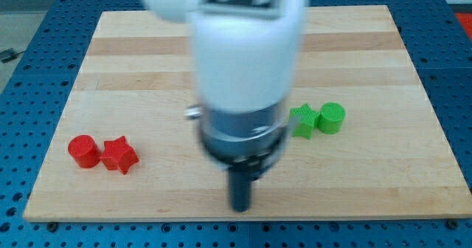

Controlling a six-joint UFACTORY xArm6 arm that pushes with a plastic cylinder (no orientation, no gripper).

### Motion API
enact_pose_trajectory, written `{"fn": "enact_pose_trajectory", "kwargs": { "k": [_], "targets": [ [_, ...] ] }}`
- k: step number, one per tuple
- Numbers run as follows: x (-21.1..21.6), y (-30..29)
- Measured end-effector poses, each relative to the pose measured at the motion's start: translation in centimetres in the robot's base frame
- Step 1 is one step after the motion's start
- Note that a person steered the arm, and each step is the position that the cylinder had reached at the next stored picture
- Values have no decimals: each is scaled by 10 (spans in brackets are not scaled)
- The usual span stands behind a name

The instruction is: Separate the red blocks

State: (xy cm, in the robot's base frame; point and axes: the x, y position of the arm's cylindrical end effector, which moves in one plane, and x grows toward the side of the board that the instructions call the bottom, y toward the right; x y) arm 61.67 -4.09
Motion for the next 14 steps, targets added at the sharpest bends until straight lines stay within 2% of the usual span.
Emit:
{"fn": "enact_pose_trajectory", "kwargs": {
  "k": [2,3,4,5,6,7,9,11,12,13,14],
  "targets": [
    [-8,-192],
    [-36,-228],
    [-65,-209],
    [-89,-155],
    [-102,-90],
    [-105,-70],
    [-96,-150],
    [-59,-152],
    [-48,-124],
    [-56,-76],
    [-82,-26]
  ]
}}
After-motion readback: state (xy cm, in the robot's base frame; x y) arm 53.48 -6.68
